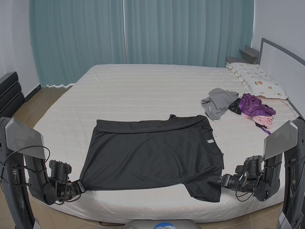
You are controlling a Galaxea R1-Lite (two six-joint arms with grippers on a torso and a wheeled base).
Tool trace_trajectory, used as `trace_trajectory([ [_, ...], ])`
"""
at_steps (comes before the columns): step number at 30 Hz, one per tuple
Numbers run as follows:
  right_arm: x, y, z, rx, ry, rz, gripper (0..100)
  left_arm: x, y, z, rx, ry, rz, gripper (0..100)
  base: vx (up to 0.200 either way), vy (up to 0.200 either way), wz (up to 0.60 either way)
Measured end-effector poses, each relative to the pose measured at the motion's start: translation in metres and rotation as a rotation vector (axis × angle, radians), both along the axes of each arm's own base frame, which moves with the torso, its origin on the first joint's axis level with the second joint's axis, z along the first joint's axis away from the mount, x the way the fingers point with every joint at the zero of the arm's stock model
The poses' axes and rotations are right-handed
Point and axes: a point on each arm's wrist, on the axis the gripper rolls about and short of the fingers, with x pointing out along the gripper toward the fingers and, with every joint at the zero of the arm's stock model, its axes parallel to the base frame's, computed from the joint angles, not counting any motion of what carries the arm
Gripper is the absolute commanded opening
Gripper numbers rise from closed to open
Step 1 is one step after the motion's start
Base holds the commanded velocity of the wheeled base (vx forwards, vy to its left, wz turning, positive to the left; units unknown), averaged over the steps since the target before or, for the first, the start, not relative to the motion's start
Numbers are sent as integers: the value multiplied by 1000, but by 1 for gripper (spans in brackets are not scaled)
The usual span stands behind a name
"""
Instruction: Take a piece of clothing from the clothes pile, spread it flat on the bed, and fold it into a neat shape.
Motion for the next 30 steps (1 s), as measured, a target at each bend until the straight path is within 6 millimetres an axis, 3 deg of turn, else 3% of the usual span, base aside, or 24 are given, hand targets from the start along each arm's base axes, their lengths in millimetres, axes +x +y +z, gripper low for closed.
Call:
trace_trajectory([
  [6,6,7,-2,-55,-36,-37,100,0,0,0,-1,-1,1,0,0,0,0],
  [7,6,8,-3,-62,-41,-41,0,0,0,0,-1,-1,1,0,0,0,0],
  [21,6,8,-6,-72,-38,-47,0,1,0,0,-1,-2,2,0,0,0,0],
  [30,-10,-7,11,-26,-10,-41,0,1,0,0,-1,-4,2,0,0,0,0],
])
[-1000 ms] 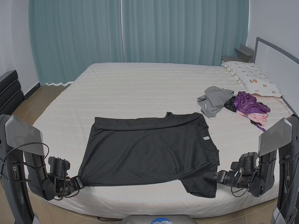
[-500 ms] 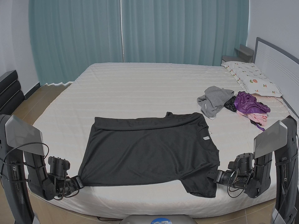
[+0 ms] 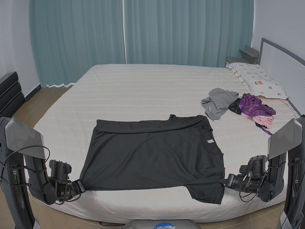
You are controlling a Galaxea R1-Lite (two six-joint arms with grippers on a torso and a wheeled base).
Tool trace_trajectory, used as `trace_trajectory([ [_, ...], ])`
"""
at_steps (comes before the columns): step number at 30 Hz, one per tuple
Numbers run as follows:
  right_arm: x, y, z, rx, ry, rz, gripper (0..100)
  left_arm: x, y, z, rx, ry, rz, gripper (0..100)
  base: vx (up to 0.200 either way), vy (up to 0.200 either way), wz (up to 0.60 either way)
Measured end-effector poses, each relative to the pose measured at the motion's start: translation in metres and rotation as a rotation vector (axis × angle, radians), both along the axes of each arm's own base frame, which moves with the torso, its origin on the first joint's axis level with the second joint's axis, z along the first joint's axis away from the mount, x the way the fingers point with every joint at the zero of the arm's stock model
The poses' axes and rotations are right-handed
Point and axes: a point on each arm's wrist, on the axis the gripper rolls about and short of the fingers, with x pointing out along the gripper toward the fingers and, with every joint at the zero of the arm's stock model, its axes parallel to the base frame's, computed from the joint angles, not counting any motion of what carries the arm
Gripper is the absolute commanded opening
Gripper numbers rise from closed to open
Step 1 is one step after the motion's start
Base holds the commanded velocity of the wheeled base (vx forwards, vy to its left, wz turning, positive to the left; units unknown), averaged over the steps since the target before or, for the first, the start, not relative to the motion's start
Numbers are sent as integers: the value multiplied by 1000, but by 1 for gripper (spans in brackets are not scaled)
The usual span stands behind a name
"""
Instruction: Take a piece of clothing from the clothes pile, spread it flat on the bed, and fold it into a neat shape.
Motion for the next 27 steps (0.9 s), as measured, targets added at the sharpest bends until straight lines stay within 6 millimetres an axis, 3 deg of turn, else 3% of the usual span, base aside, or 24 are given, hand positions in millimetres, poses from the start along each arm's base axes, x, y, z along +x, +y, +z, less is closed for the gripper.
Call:
trace_trajectory([
  [14,-32,-25,34,100,-28,22,0,-3,1,11,33,-31,-31,0,0,0,0],
  [27,-51,-31,29,26,116,73,0,-21,4,24,102,-25,-107,0,0,0,0],
])
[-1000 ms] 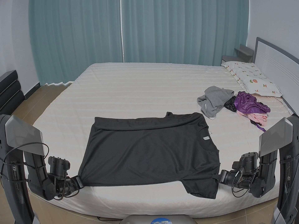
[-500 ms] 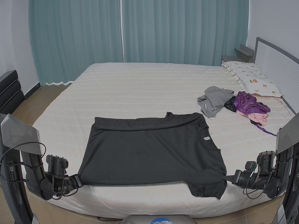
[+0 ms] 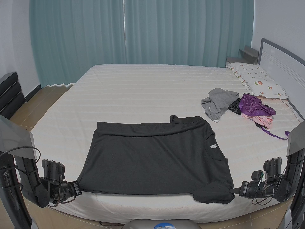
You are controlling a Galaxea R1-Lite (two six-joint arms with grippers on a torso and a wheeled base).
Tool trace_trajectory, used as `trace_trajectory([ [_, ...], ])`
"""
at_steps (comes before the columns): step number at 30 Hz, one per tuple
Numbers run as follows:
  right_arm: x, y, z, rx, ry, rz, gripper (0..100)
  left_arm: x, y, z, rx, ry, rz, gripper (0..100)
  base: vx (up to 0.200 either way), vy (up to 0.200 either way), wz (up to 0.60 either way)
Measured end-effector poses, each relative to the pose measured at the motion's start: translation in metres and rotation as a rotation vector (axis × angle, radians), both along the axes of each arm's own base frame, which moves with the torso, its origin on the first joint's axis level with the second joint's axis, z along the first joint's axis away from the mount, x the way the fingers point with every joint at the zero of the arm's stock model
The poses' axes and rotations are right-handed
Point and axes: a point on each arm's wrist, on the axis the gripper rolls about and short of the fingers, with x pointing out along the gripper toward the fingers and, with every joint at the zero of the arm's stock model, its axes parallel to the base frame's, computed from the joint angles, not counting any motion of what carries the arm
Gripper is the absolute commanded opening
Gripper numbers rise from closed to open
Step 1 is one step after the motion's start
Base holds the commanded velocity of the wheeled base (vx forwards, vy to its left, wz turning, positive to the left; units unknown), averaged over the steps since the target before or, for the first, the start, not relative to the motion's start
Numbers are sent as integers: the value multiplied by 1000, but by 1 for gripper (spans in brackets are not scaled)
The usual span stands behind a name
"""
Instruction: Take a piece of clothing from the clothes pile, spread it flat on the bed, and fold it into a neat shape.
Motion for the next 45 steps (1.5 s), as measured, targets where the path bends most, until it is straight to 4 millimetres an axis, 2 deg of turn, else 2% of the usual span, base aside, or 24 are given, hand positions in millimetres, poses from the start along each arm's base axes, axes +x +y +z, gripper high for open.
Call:
trace_trajectory([
  [7,-13,-1,7,-36,61,43,0,-14,1,3,54,28,-65,0,0,0,0],
  [15,-22,-4,13,-99,49,116,0,-29,2,8,165,62,-100,0,0,0,0],
  [27,-32,-7,20,-143,68,159,0,-45,1,11,189,172,-143,0,0,0,0],
  [45,-52,-8,27,-201,107,275,0,-76,-3,31,253,287,-293,0,0,0,0],
])
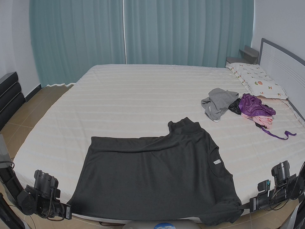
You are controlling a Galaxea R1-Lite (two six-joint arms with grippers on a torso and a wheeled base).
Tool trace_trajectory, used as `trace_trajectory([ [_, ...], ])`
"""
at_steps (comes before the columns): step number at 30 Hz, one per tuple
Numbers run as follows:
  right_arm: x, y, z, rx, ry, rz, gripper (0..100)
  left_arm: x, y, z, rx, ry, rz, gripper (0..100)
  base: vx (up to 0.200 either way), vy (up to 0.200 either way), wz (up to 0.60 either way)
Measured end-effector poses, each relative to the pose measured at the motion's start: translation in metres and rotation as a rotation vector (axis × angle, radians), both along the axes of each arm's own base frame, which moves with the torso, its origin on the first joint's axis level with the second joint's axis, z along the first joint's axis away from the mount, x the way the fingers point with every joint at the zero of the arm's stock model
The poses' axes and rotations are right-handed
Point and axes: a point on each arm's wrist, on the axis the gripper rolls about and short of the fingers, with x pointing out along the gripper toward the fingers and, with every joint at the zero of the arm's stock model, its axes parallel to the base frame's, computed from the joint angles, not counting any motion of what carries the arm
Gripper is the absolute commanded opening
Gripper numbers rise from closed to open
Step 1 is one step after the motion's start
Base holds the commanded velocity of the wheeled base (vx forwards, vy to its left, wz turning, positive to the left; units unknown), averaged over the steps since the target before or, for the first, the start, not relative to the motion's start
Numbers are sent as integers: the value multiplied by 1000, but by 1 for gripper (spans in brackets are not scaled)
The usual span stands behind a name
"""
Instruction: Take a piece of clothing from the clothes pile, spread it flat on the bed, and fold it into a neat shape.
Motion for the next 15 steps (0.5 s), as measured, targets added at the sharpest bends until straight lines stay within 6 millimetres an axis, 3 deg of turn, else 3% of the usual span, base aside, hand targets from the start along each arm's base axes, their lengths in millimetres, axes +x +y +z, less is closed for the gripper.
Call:
trace_trajectory([
  [7,0,0,6,-1,-45,3,0,0,0,8,-5,-40,-2,0,0,0,0],
  [15,23,0,17,31,-115,-62,0,29,-1,23,-90,-182,138,0,0,0,0],
])
